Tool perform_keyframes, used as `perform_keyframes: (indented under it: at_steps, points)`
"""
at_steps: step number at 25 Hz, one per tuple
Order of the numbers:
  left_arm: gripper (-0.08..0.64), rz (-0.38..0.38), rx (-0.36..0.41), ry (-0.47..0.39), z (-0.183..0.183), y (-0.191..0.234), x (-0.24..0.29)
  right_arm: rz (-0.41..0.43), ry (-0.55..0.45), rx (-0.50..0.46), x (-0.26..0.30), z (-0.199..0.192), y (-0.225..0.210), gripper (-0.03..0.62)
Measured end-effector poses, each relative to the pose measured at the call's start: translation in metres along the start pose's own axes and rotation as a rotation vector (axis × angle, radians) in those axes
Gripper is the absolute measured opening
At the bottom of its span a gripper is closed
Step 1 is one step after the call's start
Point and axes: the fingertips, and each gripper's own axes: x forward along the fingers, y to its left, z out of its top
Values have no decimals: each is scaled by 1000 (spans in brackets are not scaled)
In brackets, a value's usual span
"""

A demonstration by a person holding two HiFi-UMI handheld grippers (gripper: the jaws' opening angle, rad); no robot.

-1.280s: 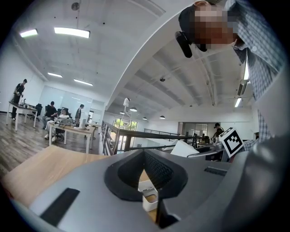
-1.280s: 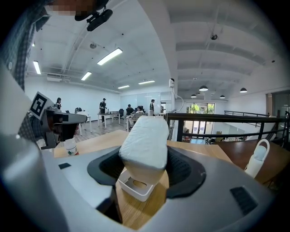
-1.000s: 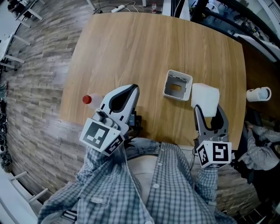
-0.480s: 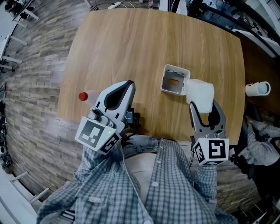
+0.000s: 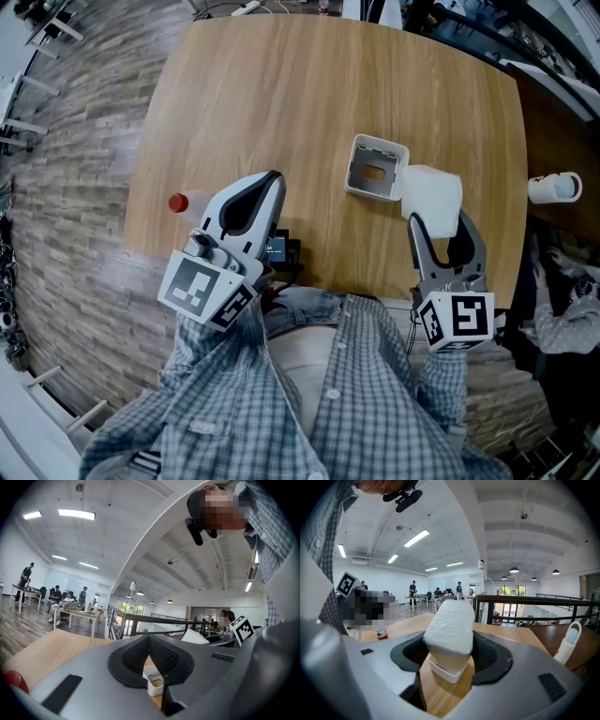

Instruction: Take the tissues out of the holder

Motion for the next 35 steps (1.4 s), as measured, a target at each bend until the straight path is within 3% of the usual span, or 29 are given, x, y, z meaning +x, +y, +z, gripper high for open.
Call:
perform_keyframes:
  at_steps: [35]
  points:
    - [6, 18, 0, 6, -5, 3, -2, 50, -5, -3, 8, -2, 12, 272]
